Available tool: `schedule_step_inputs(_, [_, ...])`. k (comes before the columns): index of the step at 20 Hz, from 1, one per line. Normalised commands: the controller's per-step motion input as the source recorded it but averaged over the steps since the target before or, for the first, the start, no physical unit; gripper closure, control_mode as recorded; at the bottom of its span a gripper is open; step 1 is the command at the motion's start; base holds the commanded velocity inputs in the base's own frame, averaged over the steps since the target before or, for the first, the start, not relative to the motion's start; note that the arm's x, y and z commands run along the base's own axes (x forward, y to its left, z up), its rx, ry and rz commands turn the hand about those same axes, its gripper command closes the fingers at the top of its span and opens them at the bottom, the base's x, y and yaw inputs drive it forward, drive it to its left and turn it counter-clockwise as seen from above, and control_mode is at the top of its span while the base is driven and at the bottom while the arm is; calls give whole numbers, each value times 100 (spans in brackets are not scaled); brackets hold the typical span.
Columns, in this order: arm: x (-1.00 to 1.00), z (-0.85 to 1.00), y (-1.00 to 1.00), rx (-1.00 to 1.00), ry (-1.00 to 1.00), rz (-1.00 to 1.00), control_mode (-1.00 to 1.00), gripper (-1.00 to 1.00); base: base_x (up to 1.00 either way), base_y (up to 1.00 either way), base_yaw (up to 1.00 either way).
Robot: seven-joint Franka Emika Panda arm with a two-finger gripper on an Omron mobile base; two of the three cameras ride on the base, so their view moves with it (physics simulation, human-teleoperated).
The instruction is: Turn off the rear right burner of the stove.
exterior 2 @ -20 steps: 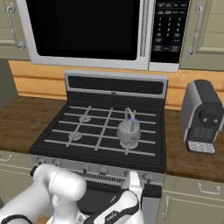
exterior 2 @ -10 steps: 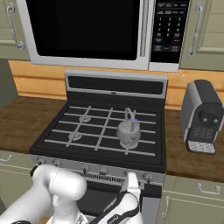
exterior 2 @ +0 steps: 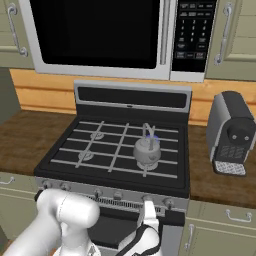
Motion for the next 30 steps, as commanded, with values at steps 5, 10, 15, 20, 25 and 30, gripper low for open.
schedule_step_inputs(5, [13, 0, -3, 0, -7, 0, -100, -100, 0, 0, 0])
schedule_step_inputs(10, [0, -6, -15, -1, -3, 0, -100, -100, 0, 0, 0])
schedule_step_inputs(15, [1, -10, -8, -4, -3, 0, -100, -100, 0, 0, 0])
schedule_step_inputs(20, [1, -18, 0, -9, 1, 0, -100, -100, 0, 0, 0])
schedule_step_inputs(25, [2, 5, 1, -2, 3, 0, -100, -100, 0, 0, 0])
schedule_step_inputs(30, [0, -11, -1, -1, 0, 0, -100, -100, 0, 0, 0])
